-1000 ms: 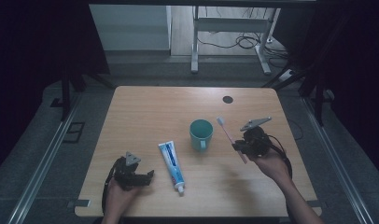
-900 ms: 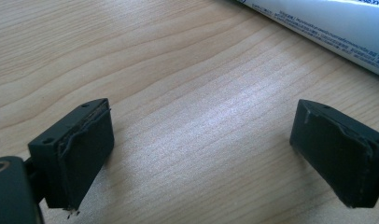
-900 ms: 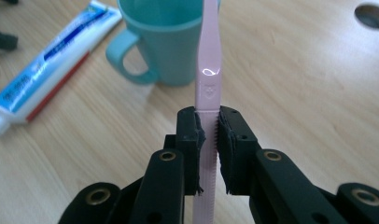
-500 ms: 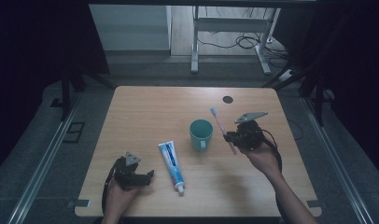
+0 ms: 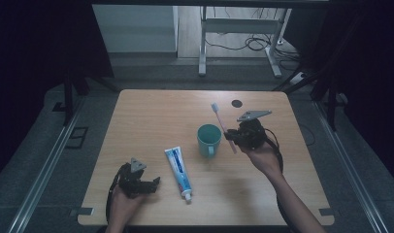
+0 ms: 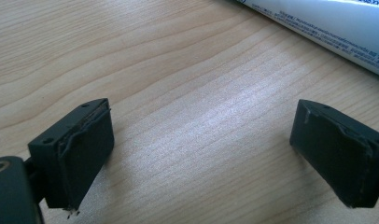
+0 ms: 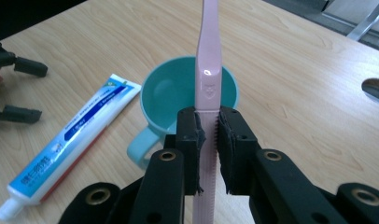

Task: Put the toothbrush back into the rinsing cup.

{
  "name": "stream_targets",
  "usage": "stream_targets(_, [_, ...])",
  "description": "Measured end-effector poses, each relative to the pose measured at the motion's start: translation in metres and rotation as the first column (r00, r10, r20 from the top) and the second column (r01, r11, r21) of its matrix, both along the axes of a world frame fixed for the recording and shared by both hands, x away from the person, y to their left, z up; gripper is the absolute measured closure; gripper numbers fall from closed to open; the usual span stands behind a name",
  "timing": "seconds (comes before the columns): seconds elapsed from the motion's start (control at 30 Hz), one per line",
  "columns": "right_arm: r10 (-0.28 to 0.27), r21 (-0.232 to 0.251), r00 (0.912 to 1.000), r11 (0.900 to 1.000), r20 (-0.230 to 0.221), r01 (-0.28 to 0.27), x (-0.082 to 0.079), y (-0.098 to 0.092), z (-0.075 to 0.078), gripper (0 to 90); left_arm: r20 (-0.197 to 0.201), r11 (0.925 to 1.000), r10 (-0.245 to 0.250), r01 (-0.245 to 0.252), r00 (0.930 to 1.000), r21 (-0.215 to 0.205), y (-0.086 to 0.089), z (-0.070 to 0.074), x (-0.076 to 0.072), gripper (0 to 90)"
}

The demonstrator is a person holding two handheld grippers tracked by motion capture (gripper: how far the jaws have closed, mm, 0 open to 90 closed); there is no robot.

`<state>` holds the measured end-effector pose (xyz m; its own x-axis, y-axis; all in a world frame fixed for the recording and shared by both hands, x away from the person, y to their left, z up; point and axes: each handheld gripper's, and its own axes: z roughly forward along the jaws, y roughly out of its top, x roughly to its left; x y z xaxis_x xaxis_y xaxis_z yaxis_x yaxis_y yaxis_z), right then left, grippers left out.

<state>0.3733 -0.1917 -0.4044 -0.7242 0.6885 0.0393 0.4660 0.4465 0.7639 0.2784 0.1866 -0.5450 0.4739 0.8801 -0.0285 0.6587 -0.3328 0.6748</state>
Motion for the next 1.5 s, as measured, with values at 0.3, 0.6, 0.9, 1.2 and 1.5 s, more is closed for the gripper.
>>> stream_targets(0.3, [0.004, 0.029, 0.9999, 1.000, 0.015, -0.005, 0.008, 0.012, 0.001, 78.4, 0.000, 1.0000, 0.000, 0.000, 1.0000, 0.000, 0.000, 0.000, 0.000, 6.3])
stream_targets(0.6, [0.002, 0.064, 0.9998, 0.998, 0.020, -0.003, 0.019, 0.022, 0.006, 78.4, -0.001, 1.0000, 0.002, -0.002, 1.0000, -0.001, 0.000, 0.000, 0.000, 6.3])
stream_targets(0.9, [0.005, 0.078, 0.9992, 0.997, 0.039, -0.008, 0.027, 0.036, 0.012, 78.4, -0.001, 1.0000, -0.001, 0.001, 1.0000, 0.000, 0.000, 0.000, 0.000, 6.2])
stream_targets(1.2, [0.012, 0.073, 0.9986, 0.997, 0.051, -0.016, 0.033, 0.050, 0.008, 78.4, 0.000, 1.0000, -0.005, 0.005, 1.0000, -0.001, 0.000, 0.000, 0.000, 6.2])
stream_targets(1.5, [0.001, 0.066, 0.9993, 0.998, 0.038, -0.004, 0.037, 0.051, -0.011, 78.3, 0.000, 1.0000, -0.006, 0.006, 1.0000, -0.001, 0.000, 0.000, 0.000, 6.2])
